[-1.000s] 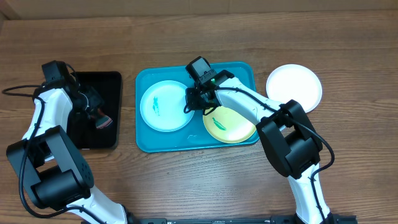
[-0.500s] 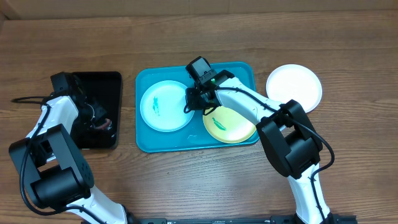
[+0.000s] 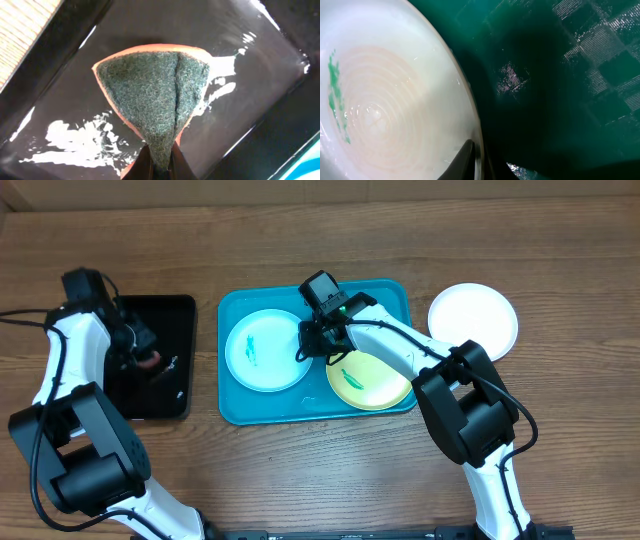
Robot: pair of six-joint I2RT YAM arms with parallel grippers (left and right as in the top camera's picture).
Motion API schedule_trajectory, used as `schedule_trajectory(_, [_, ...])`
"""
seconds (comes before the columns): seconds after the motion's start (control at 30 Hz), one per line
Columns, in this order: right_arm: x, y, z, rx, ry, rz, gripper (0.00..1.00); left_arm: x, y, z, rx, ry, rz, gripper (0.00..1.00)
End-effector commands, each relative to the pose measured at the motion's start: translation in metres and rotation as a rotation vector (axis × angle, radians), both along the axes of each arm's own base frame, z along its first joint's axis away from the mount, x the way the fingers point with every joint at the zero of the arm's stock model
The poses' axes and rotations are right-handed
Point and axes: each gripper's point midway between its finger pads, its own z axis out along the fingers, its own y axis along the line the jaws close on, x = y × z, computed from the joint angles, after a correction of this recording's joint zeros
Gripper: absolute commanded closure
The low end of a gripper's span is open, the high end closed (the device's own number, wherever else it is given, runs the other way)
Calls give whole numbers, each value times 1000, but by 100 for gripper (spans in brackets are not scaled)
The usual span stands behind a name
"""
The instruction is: Clean dirty plates on tray and stack at the side
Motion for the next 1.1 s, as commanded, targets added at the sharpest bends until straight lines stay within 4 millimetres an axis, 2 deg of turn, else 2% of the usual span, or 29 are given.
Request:
schedule_trajectory(0.0, [-8,-10,-21,-53,32,-3,91,-11,-7,-15,-23,34,-5,96])
schedule_trajectory(0.2, [-8,-10,-21,-53,32,-3,91,-38,-25,-57,-69,85,-14,96])
schedule_trajectory(0.3, [-9,-10,-21,-53,32,-3,91,-37,-23,-55,-61,81,-29,94])
schedule_trajectory(0.33, [-8,-10,-21,-53,32,-3,91,-32,-21,-49,-53,70,-46,86])
schedule_trajectory(0.43, [-9,-10,-21,-53,32,-3,91,-17,-15,-31,-37,39,-57,72])
schedule_trajectory(0.47, [-9,-10,-21,-53,32,-3,91,-12,-13,-24,-32,27,-57,55])
schedule_trajectory(0.5, [-8,-10,-21,-53,32,-3,91,-6,-11,-16,-26,14,-58,44])
schedule_trajectory(0.57, [-8,-10,-20,-52,31,-3,91,3,-7,-1,-17,-6,-58,41])
schedule_trajectory(0.63, [-8,-10,-20,-52,30,-3,91,8,-5,7,-12,-18,-58,41])
schedule_trajectory(0.73, [-7,-9,-20,-50,27,-3,91,6,-6,7,-15,-12,-58,51])
schedule_trajectory(0.83, [-8,-9,-20,-50,28,-3,91,-4,-11,-6,-30,21,-59,54])
schedule_trajectory(1.07, [-8,-9,-20,-51,28,-3,91,-38,-24,-51,-60,103,-55,56])
